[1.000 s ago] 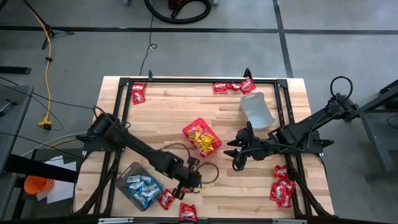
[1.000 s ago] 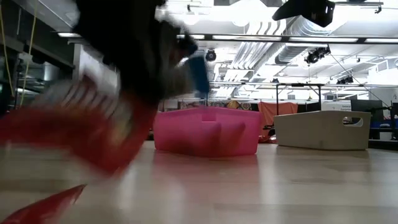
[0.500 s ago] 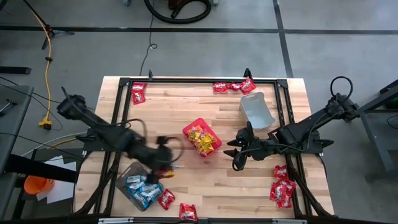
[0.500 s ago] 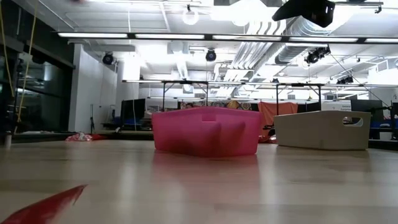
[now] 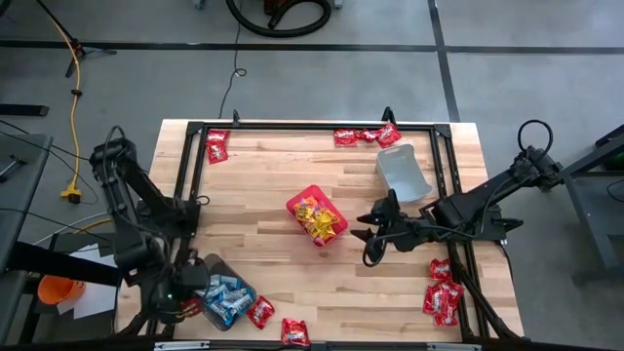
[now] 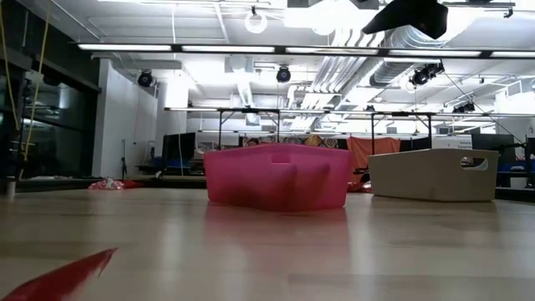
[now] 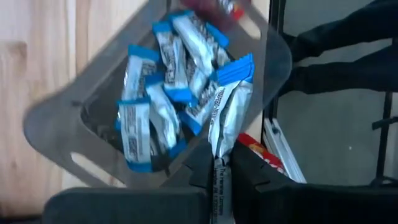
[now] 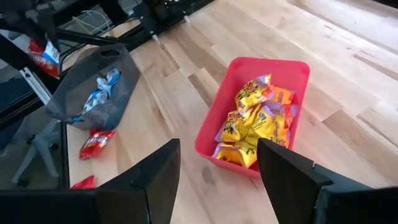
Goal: Sort candy
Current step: Put the blue candy into the black bin, then put the red candy into the gray bin
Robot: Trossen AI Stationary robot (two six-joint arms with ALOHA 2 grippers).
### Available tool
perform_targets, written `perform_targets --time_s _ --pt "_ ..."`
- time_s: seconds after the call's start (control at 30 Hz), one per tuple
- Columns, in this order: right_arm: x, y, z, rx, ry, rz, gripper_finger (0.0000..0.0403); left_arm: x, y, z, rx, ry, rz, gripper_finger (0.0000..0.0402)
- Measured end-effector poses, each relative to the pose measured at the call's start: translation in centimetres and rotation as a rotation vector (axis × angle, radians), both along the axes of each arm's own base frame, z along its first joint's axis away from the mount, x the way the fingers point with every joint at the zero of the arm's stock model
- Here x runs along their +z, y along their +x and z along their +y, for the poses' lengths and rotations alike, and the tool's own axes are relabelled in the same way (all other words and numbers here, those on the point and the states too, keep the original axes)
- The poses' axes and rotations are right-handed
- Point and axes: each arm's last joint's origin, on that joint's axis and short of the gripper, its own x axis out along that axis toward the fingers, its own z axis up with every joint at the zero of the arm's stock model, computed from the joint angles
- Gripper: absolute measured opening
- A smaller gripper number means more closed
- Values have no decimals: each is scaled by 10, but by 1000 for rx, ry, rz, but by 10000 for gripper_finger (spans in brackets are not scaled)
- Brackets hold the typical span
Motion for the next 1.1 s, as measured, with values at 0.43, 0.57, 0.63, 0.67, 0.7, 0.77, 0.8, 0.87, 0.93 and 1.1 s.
perform_targets --time_s 0.43,0.57,0.63,0.67,0.7,0.77,0.8,0.87,0.93,1.1 --pt "0 4 -10 -27 26 5 206 -4 0 2 -49 27 -10 119" --pt "0 4 -9 -21 58 8 206 -1 6 8 -51 27 -27 159" --pt "-1 4 -8 -11 81 12 206 2 9 13 -49 21 -40 176" --pt "-1 4 -8 -11 87 12 206 4 10 16 -50 16 -48 183" --pt "-1 4 -8 -12 91 12 206 6 12 18 -48 11 -56 188" --pt "-1 4 -8 -12 94 12 206 11 14 25 -40 -5 -75 197" --pt "-1 4 -8 -12 94 11 206 14 14 29 -35 -15 -85 199" --pt "-1 4 -8 -12 94 11 206 20 15 36 -23 -34 -109 201" --pt "0 5 -8 -12 96 7 206 26 15 43 -6 -52 -132 202" --pt "1 6 -7 -9 104 -14 206 36 17 58 37 -80 -187 202"
